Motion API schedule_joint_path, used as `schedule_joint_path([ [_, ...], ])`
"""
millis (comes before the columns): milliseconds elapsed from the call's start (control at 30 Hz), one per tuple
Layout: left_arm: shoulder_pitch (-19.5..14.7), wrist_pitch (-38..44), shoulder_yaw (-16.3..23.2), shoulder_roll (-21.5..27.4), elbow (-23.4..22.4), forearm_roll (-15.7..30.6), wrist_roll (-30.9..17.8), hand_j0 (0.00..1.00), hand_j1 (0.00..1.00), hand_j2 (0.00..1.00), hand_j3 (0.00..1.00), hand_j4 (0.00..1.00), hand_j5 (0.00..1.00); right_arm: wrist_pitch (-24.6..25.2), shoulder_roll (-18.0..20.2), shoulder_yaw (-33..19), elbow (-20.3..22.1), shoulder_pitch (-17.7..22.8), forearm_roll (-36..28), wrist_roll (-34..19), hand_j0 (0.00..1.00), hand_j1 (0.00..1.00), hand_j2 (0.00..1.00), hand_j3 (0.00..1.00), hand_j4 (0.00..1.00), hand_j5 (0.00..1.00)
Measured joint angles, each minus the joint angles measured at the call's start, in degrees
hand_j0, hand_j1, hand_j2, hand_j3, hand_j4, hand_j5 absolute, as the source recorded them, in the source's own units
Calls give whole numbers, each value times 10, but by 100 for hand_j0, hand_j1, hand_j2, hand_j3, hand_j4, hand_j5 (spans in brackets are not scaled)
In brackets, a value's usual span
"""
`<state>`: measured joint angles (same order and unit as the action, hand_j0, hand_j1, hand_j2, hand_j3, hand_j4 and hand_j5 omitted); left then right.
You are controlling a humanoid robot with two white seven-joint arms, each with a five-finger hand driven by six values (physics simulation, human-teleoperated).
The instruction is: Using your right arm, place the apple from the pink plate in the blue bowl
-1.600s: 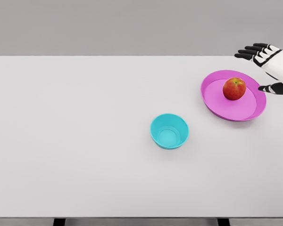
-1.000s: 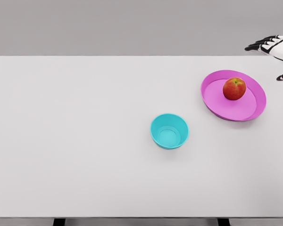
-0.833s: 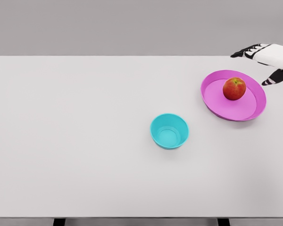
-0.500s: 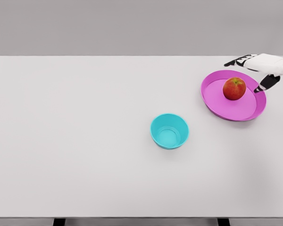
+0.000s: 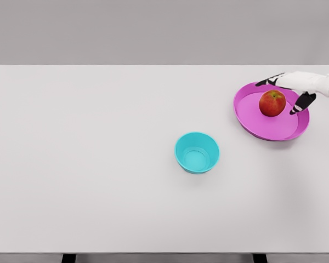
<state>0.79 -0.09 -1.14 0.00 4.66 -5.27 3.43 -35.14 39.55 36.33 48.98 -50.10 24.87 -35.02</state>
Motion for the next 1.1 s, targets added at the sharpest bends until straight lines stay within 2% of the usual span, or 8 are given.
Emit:
schedule_joint_path([
  [533, 0, 0, 0, 0, 0, 0, 0, 100, 100, 100, 100, 100, 100, 0, -24, 32, -40, -14, 13, 0, 100, 100, 100, 100, 100, 100],
  [600, 1, 0, 0, 0, 0, 0, 0, 100, 100, 100, 100, 100, 100, 0, -24, 35, -44, -14, 13, 0, 77, 77, 77, 77, 77, 77],
  [667, 1, 0, 0, 0, 0, 0, 0, 100, 100, 100, 100, 100, 100, 0, -26, 37, -47, -14, 14, 0, 69, 69, 69, 69, 69, 69],
  [700, 0, 0, 0, 0, 0, 0, 0, 100, 100, 100, 100, 100, 100, 1, -26, 38, -48, -14, 12, 0, 61, 61, 61, 61, 61, 61],
  [800, 1, 0, 0, 0, 0, 0, 0, 100, 100, 100, 100, 100, 100, 3, -26, 37, -49, -14, 8, 2, 52, 52, 52, 52, 52, 52],
  [1100, 0, 0, 0, 0, 0, 0, 0, 100, 100, 100, 100, 100, 100, 1, -25, 34, -43, -14, 11, 0, 50, 50, 50, 50, 50, 50],
])
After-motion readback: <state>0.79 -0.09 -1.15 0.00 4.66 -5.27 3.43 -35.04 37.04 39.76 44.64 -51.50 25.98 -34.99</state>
